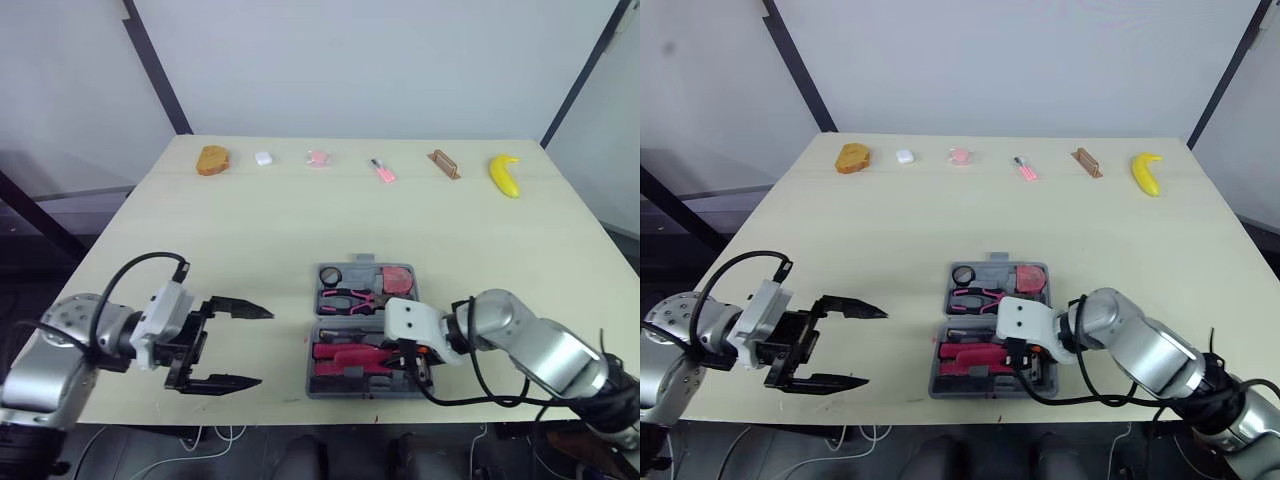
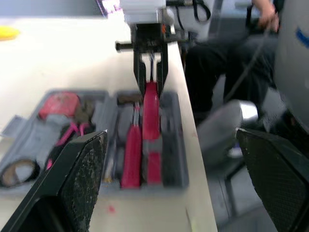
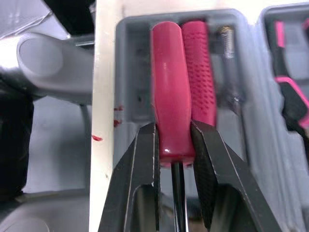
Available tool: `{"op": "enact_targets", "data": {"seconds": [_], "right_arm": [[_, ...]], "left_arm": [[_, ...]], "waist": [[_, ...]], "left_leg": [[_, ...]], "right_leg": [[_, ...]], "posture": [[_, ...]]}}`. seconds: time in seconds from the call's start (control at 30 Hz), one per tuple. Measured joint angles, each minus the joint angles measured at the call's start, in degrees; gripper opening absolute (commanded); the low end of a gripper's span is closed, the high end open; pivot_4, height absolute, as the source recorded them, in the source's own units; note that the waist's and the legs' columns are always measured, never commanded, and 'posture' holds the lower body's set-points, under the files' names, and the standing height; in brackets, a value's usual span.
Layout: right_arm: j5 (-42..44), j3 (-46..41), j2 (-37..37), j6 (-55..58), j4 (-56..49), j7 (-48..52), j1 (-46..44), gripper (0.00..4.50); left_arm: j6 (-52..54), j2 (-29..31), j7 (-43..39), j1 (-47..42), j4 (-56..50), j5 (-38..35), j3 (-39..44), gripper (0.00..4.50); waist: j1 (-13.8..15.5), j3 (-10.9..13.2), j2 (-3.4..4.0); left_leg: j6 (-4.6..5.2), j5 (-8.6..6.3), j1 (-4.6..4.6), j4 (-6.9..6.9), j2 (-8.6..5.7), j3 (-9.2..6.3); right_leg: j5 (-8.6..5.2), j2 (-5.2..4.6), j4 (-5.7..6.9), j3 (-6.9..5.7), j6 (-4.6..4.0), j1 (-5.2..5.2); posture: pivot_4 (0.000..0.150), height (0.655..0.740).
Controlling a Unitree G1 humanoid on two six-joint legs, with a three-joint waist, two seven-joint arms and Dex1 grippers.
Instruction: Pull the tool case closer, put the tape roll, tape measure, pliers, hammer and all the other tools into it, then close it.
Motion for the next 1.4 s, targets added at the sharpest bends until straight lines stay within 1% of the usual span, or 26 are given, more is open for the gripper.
{"op": "enact_targets", "data": {"seconds": [0.17, 0.27, 0.53, 0.67, 0.83, 1.1, 1.17, 1.2, 1.23, 1.27, 1.3, 1.4], "right_arm": [[-1.0, 3.7, 0.4, 3.8, -0.1, -0.9, -0.8, 0.40], [-1.7, 5.0, 0.9, 4.6, -0.1, -2.2, -0.8, 0.40], [-3.7, 9.7, 4.2, 5.5, 0.3, -5.0, -1.6, 0.40], [-4.0, 10.7, 5.9, 6.2, 1.0, -5.9, -1.8, 0.40], [-5.2, 13.3, 10.7, 6.8, 3.5, -8.2, -3.0, 0.40], [-5.5, 14.0, 12.3, 6.8, 5.2, -9.1, -3.6, 0.40], [-5.5, 14.1, 12.1, 6.6, 5.2, -9.0, -3.6, 1.44], [-5.5, 14.2, 11.9, 6.5, 5.0, -9.0, -3.6, 1.69], [-5.7, 14.2, 11.9, 6.5, 5.0, -9.2, -3.6, 2.07], [-5.8, 14.0, 11.7, 6.5, 5.0, -9.3, -3.6, 2.64], [-5.9, 13.6, 11.5, 6.4, 4.9, -9.4, -3.6, 3.03], [-5.3, 12.8, 10.6, 6.5, 4.6, -8.9, -3.4, 3.03]], "left_arm": [[-8.2, 3.8, -0.1, 0.8, 3.6, -0.2, -4.5, 4.50], [-10.3, 4.2, -0.1, 1.1, 4.1, -0.6, -5.1, 4.50], [-12.5, 4.6, -0.1, 0.6, 4.2, -1.9, -7.3, 4.50], [-13.5, 6.3, -0.1, 0.6, 4.8, -2.5, -7.4, 4.50], [-15.8, 7.5, -0.1, 1.8, 6.4, -2.6, -8.0, 4.50], [-17.1, 7.5, -0.2, 2.9, 6.5, -3.0, -8.7, 4.50], [-17.3, 7.5, -0.2, 3.0, 6.7, -3.1, -8.8, 4.50], [-17.5, 7.5, -0.2, 3.0, 7.0, -3.1, -8.8, 4.50], [-17.6, 7.5, -0.2, 3.0, 7.1, -3.1, -8.8, 4.50], [-17.9, 7.5, -0.2, 3.0, 7.3, -3.1, -8.8, 4.50], [-18.0, 7.5, -0.2, 3.0, 7.5, -3.1, -8.8, 4.50], [-18.2, 7.4, -0.2, 3.1, 8.0, -3.1, -8.9, 4.50]], "waist": [[0.0, 0.0, -0.01], [-0.1, 0.0, -0.01], [-0.1, 0.0, -0.01], [-0.1, 0.0, -0.01], [-0.2, 0.0, -0.01], [-0.4, 0.0, -0.08], [-0.3, 0.0, -0.08], [-0.3, 0.0, -0.08], [-0.3, 0.0, -0.08], [-0.3, 0.0, -0.08], [-0.2, 0.0, -0.08], [-0.2, 0.0, -0.08]], "left_leg": [[0.00, 0.00, -0.02, 0.00, 0.00, 0.04], [0.00, 0.00, -0.02, 0.00, 0.00, 0.06], [0.00, 0.00, -0.01, 0.00, 0.01, 0.04], [0.00, 0.00, -0.01, 0.00, 0.01, 0.04], [0.00, 0.00, -0.01, -0.01, 0.03, 0.04], [0.00, 0.00, 0.04, -0.01, 0.07, 0.01], [0.00, 0.00, 0.04, -0.01, 0.07, 0.01], [0.00, 0.00, 0.04, -0.01, 0.07, 0.02], [0.00, 0.00, 0.04, -0.01, 0.07, 0.02], [0.00, 0.00, 0.04, -0.01, 0.07, 0.03], [0.00, 0.00, 0.03, -0.01, 0.07, 0.04], [0.00, 0.00, 0.02, -0.01, 0.06, 0.03]], "right_leg": [[0.00, -0.03, -0.01, 0.00, 0.00, -0.01], [-0.01, -0.01, 0.02, -0.02, -0.01, -0.01], [-0.02, 0.02, 0.04, -0.04, -0.03, -0.02], [-0.02, 0.02, 0.04, -0.05, -0.03, -0.02], [-0.04, 0.04, 0.05, -0.06, -0.06, -0.02], [-0.07, 0.08, 0.11, -0.09, -0.13, -0.02], [-0.07, 0.08, 0.11, -0.10, -0.13, -0.02], [-0.07, 0.08, 0.11, -0.10, -0.13, -0.02], [-0.08, 0.07, 0.10, -0.10, -0.13, -0.02], [-0.08, 0.06, 0.10, -0.09, -0.13, -0.02], [-0.07, 0.06, 0.09, -0.10, -0.13, -0.01], [-0.07, 0.05, 0.08, -0.10, -0.13, -0.02]], "posture": [[0.150, 0.7400], [0.150, 0.7400], [0.150, 0.7400], [0.150, 0.7400], [0.150, 0.7400], [0.150, 0.7400], [0.150, 0.7400], [0.150, 0.7400], [0.150, 0.7400], [0.150, 0.7400], [0.150, 0.7400], [0.150, 0.7400]]}}
